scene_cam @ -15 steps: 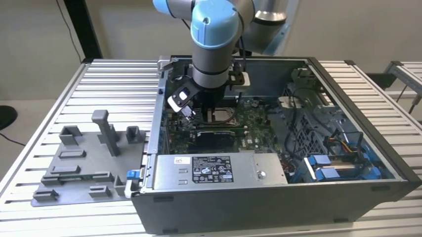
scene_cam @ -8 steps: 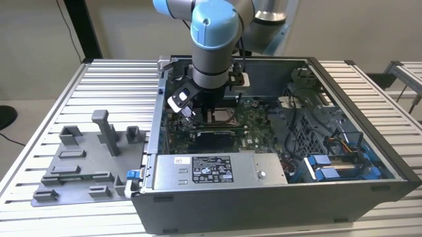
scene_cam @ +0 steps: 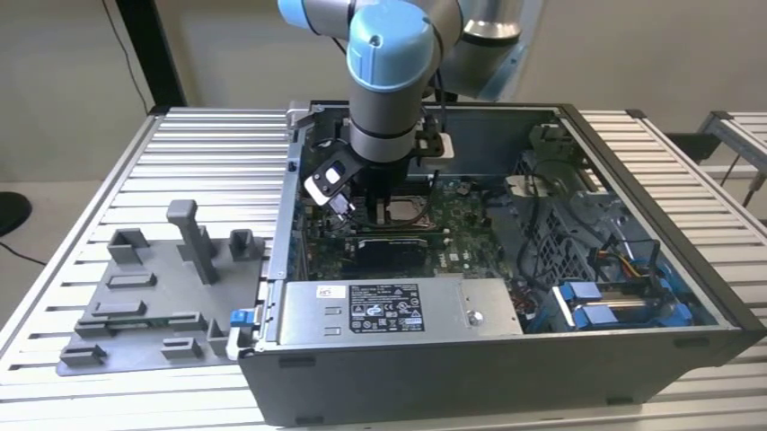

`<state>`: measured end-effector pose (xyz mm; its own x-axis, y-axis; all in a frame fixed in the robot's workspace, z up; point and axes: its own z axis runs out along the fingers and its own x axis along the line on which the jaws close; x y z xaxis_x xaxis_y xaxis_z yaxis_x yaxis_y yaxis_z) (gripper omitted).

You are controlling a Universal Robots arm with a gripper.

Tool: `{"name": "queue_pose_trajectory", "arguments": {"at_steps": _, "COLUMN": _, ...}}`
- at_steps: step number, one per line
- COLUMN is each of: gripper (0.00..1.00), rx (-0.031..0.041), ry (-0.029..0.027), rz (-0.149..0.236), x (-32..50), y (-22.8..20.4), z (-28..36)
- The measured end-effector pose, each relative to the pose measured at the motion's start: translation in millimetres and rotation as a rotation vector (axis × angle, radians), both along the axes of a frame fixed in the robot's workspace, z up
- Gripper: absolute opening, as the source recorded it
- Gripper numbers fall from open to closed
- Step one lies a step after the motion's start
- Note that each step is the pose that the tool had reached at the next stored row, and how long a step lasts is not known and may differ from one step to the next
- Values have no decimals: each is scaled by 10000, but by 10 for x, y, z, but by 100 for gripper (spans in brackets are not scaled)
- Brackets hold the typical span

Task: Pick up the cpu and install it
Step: 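Install the second cpu locking lever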

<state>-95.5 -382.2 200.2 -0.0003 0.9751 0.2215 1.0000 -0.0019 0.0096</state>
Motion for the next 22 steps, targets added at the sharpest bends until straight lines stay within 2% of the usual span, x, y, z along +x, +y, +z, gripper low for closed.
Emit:
{"name": "queue_pose_trajectory", "arguments": {"at_steps": 9, "gripper": 0, "rx": 2, "ry": 52, "rz": -1, "x": -1, "y": -10, "z": -9}}
{"name": "queue_pose_trajectory", "arguments": {"at_steps": 22, "gripper": 0, "rx": 1, "ry": 63, "rz": -1, "x": -18, "y": -23, "z": -20}}
